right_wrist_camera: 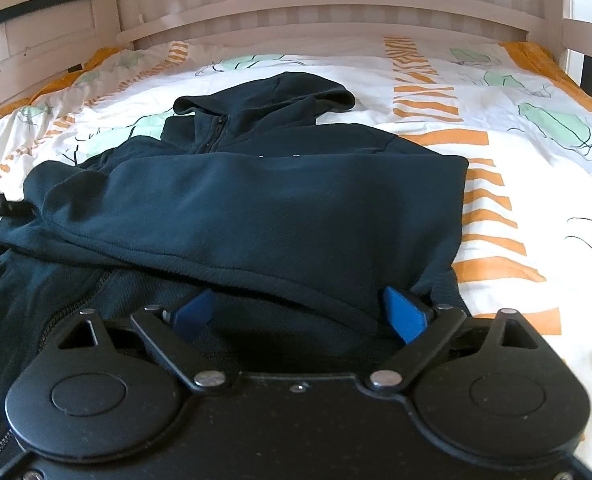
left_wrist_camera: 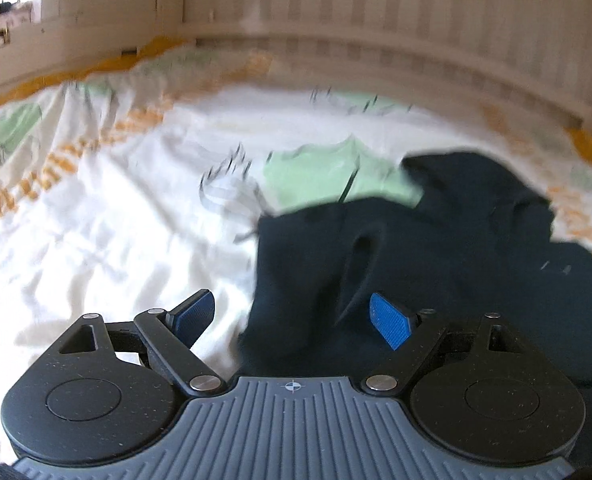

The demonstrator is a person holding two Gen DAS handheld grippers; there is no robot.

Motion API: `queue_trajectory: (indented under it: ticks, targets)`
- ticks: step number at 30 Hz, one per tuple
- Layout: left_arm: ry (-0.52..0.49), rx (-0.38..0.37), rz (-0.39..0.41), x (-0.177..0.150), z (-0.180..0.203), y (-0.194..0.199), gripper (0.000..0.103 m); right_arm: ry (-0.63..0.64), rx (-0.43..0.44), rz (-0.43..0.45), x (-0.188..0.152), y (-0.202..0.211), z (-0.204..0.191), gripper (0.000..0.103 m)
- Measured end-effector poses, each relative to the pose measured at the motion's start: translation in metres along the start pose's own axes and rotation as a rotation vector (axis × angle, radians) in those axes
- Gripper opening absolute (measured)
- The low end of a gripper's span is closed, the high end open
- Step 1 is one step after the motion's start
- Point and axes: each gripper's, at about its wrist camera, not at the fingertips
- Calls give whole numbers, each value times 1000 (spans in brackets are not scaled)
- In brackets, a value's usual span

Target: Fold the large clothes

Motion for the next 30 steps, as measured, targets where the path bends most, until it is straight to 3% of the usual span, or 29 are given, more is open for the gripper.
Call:
queue_trajectory:
  ticks: [3, 8, 13, 15, 18, 30]
  targets:
    - [-21, -48, 48, 11, 17, 9, 85, 7, -2, -3, 0, -1, -1, 95]
    - [-95, -126, 23, 18, 49, -6, 85, 10, -3, -2, -1, -1, -2, 95]
    - [-98, -50, -85, -6, 45, -34, 85, 8, -1, -1, -1, -1, -1, 95]
    - [-94, -55, -124, -21, 37, -44, 89, 9, 1, -2, -1, -1, -2, 96]
    - [-154, -87, -57, -38, 37, -38, 94, 15, 8, -4, -2, -2, -3, 100]
    - [-149, -80, -54, -39, 38, -44, 97, 64, -14, -14, -4, -6, -12, 102]
Point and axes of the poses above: each gripper's, at about its wrist camera, not at the fingertips, and y roughly against the way its jaws point, z to its right, x to its top, and after that the axes turned 8 degrees about z, right-handed
